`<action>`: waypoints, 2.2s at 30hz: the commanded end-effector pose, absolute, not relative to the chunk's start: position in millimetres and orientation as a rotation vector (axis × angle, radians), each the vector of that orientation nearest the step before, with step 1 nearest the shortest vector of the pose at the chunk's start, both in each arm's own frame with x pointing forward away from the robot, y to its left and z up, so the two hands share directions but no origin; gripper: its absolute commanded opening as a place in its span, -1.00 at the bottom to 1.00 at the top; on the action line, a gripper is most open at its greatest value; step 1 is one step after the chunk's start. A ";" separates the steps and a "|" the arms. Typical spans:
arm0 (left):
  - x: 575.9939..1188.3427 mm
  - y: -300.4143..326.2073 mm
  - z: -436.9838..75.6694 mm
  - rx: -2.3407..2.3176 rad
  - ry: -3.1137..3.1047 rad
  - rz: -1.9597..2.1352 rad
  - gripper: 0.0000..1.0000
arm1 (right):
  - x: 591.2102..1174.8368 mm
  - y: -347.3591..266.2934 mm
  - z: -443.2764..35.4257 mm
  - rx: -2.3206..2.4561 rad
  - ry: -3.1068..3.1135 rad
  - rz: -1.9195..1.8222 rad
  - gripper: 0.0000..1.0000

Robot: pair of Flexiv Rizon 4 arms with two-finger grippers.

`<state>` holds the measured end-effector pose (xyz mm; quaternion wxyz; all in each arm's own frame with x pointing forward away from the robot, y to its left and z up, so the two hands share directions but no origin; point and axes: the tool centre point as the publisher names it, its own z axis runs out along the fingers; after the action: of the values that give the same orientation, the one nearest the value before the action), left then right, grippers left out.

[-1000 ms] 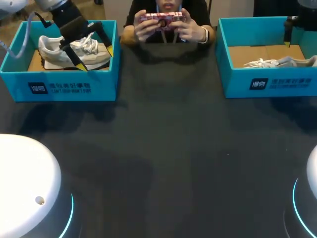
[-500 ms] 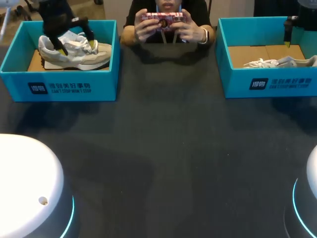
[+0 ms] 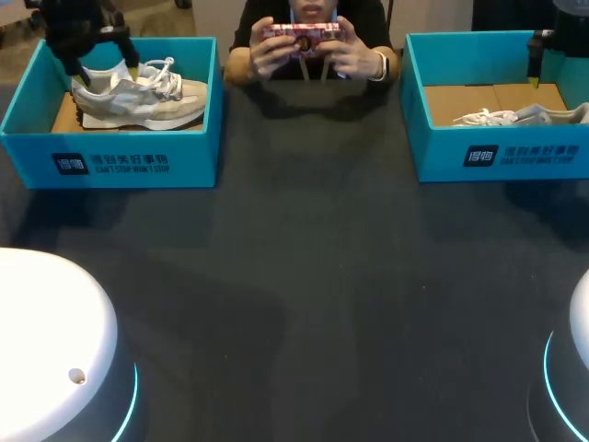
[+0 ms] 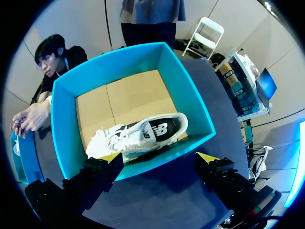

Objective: Take the shoe out of the shoebox, open the shoe tongue, remove and reinsert the insole, then place the shoe into the shoebox

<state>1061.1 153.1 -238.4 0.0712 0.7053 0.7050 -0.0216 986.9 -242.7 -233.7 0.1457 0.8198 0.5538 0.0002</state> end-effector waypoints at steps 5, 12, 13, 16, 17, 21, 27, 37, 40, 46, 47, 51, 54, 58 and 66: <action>1094.3 187.0 -252.7 2.190 2.069 -0.015 1.00 | 985.7 -242.4 -233.8 2.360 1.593 0.005 1.00; 1108.6 211.8 -257.7 2.275 1.967 0.050 1.00 | 985.7 -242.4 -233.8 2.360 1.593 0.005 1.00; 1113.3 218.1 -258.3 2.287 1.958 0.062 1.00 | 985.7 -242.4 -233.8 2.360 1.593 0.005 1.00; 1115.8 221.5 -258.9 2.292 1.955 0.088 1.00 | 985.7 -242.4 -233.8 2.360 1.593 0.005 1.00; 1115.8 221.5 -258.9 2.292 1.955 0.088 1.00 | 985.7 -242.4 -233.8 2.360 1.593 0.005 1.00; 1115.8 221.5 -258.9 2.292 1.955 0.088 1.00 | 985.7 -242.4 -233.8 2.360 1.593 0.005 1.00; 1115.8 221.5 -258.9 2.292 1.955 0.088 1.00 | 985.7 -242.4 -233.8 2.360 1.593 0.005 1.00; 1135.6 234.2 -269.7 2.370 1.926 0.113 1.00 | 985.7 -242.4 -233.8 2.360 1.593 0.005 1.00; 1142.3 238.7 -274.1 2.368 1.937 0.142 1.00 | 985.7 -242.4 -233.8 2.360 1.593 0.005 1.00; 1162.6 249.1 -290.0 2.391 1.934 0.237 1.00 | 985.7 -242.4 -233.8 2.360 1.593 0.005 1.00; 1163.8 249.8 -290.9 2.392 1.925 0.234 1.00 | 985.7 -242.4 -233.8 2.360 1.593 0.005 1.00; 1172.8 253.8 -300.5 2.395 1.941 0.235 0.76 | 985.7 -242.4 -233.8 2.360 1.593 0.005 1.00; 1174.2 255.8 -303.9 2.395 1.951 0.226 0.80 | 985.7 -242.4 -233.8 2.360 1.593 0.005 1.00; 1179.2 261.9 -309.3 2.389 1.953 0.231 0.73 | 985.7 -242.4 -233.8 2.360 1.593 0.005 1.00; 1186.6 268.6 -316.5 2.377 1.947 0.187 0.47 | 985.7 -242.4 -233.8 2.360 1.593 0.005 1.00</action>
<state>1177.8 265.1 -311.7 0.0312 0.7703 0.6333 0.0682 987.0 -242.5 -233.7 0.1458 0.8198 0.5539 0.0002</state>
